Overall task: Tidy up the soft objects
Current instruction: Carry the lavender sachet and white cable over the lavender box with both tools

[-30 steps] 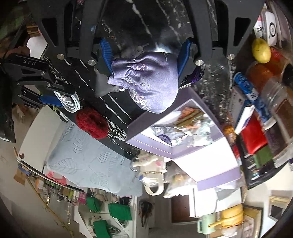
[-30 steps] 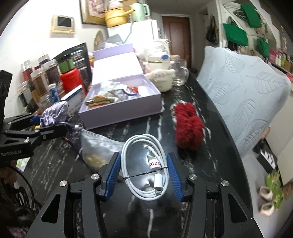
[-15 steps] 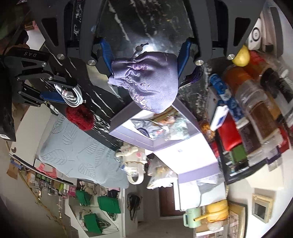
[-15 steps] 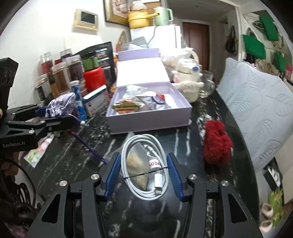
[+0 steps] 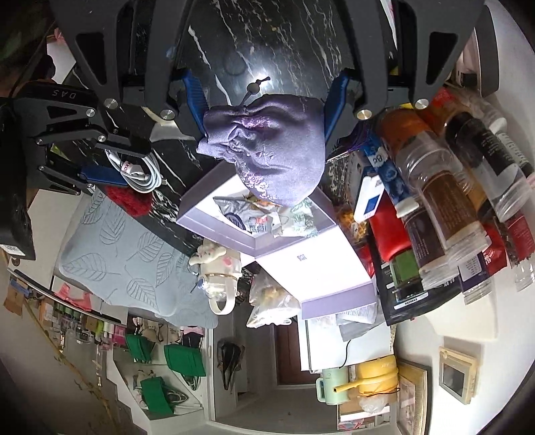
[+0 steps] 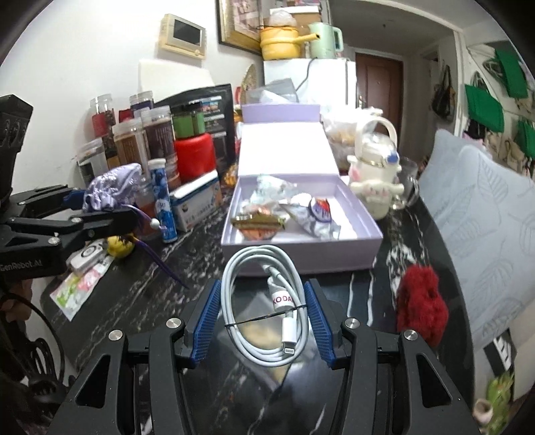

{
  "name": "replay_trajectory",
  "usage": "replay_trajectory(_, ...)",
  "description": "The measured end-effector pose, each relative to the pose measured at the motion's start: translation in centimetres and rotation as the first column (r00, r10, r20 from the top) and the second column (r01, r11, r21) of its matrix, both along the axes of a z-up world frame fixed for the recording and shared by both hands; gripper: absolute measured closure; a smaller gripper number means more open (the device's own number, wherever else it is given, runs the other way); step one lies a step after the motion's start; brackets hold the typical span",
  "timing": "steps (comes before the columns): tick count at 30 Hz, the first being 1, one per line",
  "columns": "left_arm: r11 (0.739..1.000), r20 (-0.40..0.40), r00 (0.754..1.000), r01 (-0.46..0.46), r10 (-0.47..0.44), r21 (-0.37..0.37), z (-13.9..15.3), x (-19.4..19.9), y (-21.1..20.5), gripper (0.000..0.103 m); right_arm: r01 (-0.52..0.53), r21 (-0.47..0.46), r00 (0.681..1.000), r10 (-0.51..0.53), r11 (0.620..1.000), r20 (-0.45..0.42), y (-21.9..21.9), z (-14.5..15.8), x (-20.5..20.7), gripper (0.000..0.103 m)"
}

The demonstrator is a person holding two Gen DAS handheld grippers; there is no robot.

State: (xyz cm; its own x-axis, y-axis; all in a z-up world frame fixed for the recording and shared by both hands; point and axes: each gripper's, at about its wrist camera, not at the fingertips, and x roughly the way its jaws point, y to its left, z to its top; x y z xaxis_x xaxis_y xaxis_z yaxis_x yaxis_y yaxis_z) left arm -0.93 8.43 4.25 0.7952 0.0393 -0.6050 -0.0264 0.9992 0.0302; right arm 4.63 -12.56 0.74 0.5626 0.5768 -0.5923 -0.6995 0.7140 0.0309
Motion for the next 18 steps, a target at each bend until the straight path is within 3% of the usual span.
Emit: replay_trajectory(18,1.000,0.122,0.993,0.001,-0.004,0.026,4.4,6.2,2.4,0.044,0.019,0.027,0.995,-0.022,0.999,0.098,2.5,5.2,5.0,0.052)
